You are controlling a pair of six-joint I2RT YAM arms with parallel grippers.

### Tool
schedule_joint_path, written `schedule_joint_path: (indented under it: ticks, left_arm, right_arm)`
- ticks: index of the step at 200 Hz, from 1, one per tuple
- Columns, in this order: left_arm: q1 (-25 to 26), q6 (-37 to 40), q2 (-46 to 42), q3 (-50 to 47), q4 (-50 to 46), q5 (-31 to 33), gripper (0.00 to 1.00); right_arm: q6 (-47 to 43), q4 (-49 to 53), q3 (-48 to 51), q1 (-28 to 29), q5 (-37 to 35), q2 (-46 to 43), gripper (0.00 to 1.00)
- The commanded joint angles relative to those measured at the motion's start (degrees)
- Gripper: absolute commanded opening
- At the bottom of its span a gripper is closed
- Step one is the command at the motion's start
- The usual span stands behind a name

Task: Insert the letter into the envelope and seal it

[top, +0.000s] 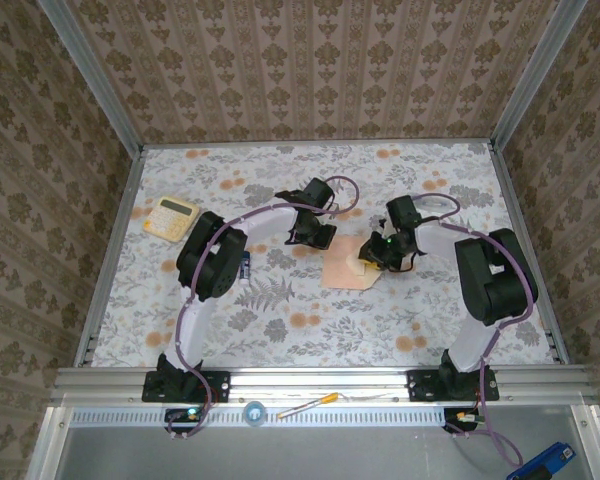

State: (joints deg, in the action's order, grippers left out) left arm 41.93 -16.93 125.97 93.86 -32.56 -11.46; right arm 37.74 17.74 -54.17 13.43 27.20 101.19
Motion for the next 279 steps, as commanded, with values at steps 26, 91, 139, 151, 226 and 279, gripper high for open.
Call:
schedule_joint_path:
  ticks: [26,91,139,151,226,279]
  left_arm:
    - [0.74,-0.59,4.64,-2.55,-8.92,1.88,0.0]
    - [0.78,-0.49,4.63,-2.71,-9.07,2.31,0.0]
    - [0.74,-0.36,4.72,-2.6,-9.06,2.32,0.0]
    - [0.76,-0.36,4.72,-2.63,-9.07,2.26,0.0]
    - [0.78,-0.17,4.8,-2.45,-9.46,2.43,0.0]
    - [0.74,-0.21,5.24,-1.79,-9.61,2.3,0.0]
  right_arm:
    - [1.26,-1.48,-1.21,1.79,0.45,2.2,0.22]
    - [0.11,2.13,-3.43,1.74,-4.3,0.39,0.23]
    - [-1.62,4.99,-5.3,0.91,-6.09,-0.03,0.27]
    - [-2.1,5.36,-5.99,0.89,-5.93,1.16,0.27]
    - [-2.73,3.94,-8.46,0.83,-5.5,4.68,0.27]
    - [-3.26,3.43,-10.1,0.9,-3.81,6.65,0.27]
